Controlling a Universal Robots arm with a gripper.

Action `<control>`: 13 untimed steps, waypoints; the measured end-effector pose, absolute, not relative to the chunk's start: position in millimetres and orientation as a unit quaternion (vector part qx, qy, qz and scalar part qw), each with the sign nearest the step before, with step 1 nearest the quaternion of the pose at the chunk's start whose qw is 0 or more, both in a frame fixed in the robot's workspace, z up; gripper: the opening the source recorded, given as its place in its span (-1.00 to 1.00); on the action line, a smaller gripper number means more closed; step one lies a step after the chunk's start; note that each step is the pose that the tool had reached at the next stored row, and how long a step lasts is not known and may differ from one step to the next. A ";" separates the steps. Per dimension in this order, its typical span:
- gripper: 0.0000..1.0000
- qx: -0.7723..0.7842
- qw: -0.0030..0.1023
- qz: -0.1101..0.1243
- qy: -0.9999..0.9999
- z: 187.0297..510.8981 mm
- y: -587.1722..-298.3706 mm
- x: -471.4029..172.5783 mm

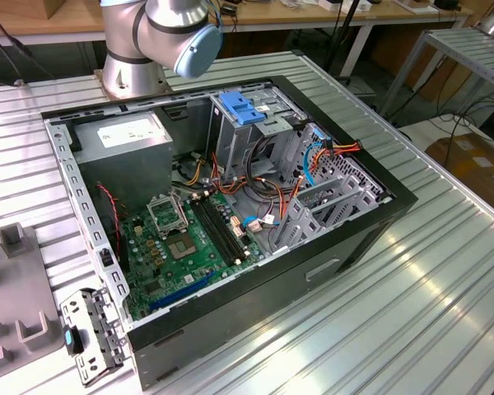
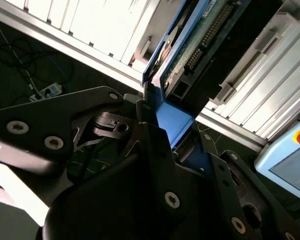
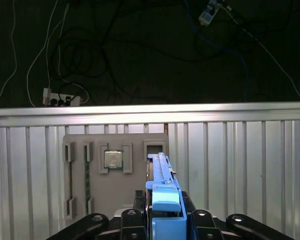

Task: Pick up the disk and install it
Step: 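Pick up the disk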

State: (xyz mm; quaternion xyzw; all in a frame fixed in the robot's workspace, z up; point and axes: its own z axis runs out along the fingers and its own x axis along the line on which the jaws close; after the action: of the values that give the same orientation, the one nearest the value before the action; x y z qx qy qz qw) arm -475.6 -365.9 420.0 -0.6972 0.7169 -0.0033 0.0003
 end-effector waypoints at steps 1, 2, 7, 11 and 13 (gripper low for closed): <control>-0.25 -0.697 0.000 -0.003 0.717 420.6 -365.9 -475.6; -0.25 -0.697 0.000 -0.003 0.717 421.3 -365.9 -475.6; -0.25 -0.697 0.000 -0.003 0.717 425.5 -365.9 -475.6; -0.25 -0.697 0.000 -0.003 0.717 428.7 -365.9 -475.6; -0.25 -0.697 0.000 -0.003 0.717 430.4 -365.8 -475.6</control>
State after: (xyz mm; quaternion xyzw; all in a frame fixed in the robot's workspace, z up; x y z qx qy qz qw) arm -475.6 -365.8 430.4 -0.6972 0.7169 -0.0031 0.0002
